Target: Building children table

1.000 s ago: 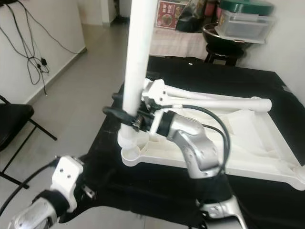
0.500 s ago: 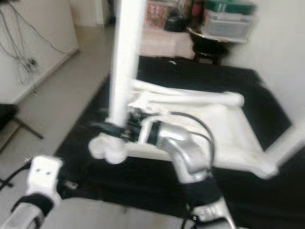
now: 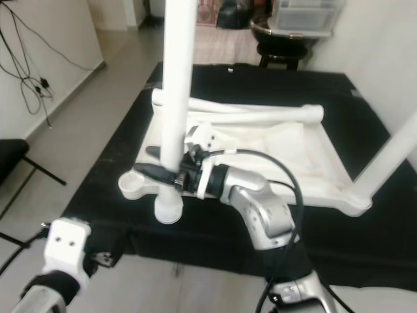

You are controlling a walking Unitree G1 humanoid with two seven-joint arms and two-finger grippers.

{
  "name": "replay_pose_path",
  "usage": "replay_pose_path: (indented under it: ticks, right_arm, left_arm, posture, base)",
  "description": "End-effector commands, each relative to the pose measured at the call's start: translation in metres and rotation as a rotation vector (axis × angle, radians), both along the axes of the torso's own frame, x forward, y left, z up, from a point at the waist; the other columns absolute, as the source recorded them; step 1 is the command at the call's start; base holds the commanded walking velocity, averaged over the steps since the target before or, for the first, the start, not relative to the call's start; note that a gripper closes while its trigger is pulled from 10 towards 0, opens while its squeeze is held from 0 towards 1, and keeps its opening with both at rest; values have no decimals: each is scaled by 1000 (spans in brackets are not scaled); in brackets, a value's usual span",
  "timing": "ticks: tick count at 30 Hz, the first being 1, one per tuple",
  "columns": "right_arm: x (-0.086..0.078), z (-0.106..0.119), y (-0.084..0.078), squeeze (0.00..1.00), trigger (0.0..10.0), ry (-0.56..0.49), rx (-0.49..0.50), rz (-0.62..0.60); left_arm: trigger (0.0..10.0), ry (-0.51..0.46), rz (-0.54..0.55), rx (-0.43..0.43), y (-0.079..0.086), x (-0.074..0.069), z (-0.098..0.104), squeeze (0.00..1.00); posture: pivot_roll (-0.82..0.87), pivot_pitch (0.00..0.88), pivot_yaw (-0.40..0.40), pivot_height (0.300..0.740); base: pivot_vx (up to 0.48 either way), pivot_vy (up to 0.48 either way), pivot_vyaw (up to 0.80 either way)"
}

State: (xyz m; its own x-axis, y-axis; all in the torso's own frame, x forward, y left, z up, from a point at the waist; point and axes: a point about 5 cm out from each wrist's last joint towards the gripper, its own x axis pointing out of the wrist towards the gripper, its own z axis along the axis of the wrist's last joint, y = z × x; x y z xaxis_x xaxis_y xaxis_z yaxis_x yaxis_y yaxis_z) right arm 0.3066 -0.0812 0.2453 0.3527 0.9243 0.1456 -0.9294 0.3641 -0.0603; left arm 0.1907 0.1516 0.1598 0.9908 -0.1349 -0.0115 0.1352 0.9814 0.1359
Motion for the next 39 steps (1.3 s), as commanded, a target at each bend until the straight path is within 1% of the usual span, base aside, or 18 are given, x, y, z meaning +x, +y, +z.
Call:
replay_pose_path:
  ticks: [1,5,8,10,13,17,21,25,27,29,32,33,36,37,39]
  right_arm:
    - [-3,3,5,0,10000,-1,21,15]
    - [0,3,4,0,10000,7,37,-22]
    - [0,3,4,0,10000,9,39,-27]
    - [0,3,4,0,10000,15,47,-35]
    - [0,2,5,0,10000,24,60,-50]
    - [0,2,5,0,10000,36,83,-68]
    - [6,3,6,0,10000,50,139,-139]
    - [10,2,6,0,10000,68,157,-182]
    - [14,-1,4,0,10000,83,165,-253]
    - [15,-2,4,0,10000,90,170,-277]
    - [15,-2,4,0,10000,103,192,-287]
    - [15,-2,6,0,10000,78,165,-295]
    - [12,0,7,0,10000,69,180,-263]
    - [11,2,9,0,10000,45,170,-247]
    - [8,4,11,0,10000,40,201,-227]
  left_arm:
    - [10000,12,25,37,6,-2,-2,0]
    - [10000,13,31,48,7,-2,-2,0]
    - [10000,19,36,49,8,-1,-3,0]
    - [10000,31,44,45,8,0,-5,0]
    - [10000,21,49,51,9,2,-4,0]
    - [10000,15,50,59,8,2,-3,0]
    - [10000,0,52,90,8,5,-3,0]
    - [10000,8,57,90,9,6,-4,0]
    - [10000,4,59,80,9,8,-3,0]
    - [10000,-3,63,73,10,9,-2,0]
    - [10000,-7,68,73,10,9,-2,0]
    - [10000,-10,68,77,10,10,-2,0]
    - [10000,-14,67,77,10,11,-1,0]
    - [10000,-14,66,80,11,12,-2,0]
    - [10000,-13,66,81,11,12,-2,0]
  posture:
    - [19,204,-64,740]
    - [15,202,-61,740]
    - [14,202,-61,740]
    - [13,199,-60,740]
    - [13,196,-60,740]
    - [14,189,-58,740]
    - [14,184,-59,740]
    - [15,178,-61,740]
    - [16,174,-59,740]
    - [15,173,-58,740]
    - [15,173,-58,740]
    - [14,170,-56,740]
    - [15,166,-54,740]
    - [16,163,-52,740]
    - [16,161,-51,740]
  base:
    - [0,0,0]
    - [0,0,0]
    - [0,0,0]
    - [0,480,0]
    - [0,480,0]
    - [0,0,0]
    - [0,0,0]
    - [0,0,0]
    - [120,0,0]
    - [272,0,-400]
    - [304,0,-800]
    - [307,0,0]
    - [307,0,0]
    - [307,0,800]
    - [306,0,759]
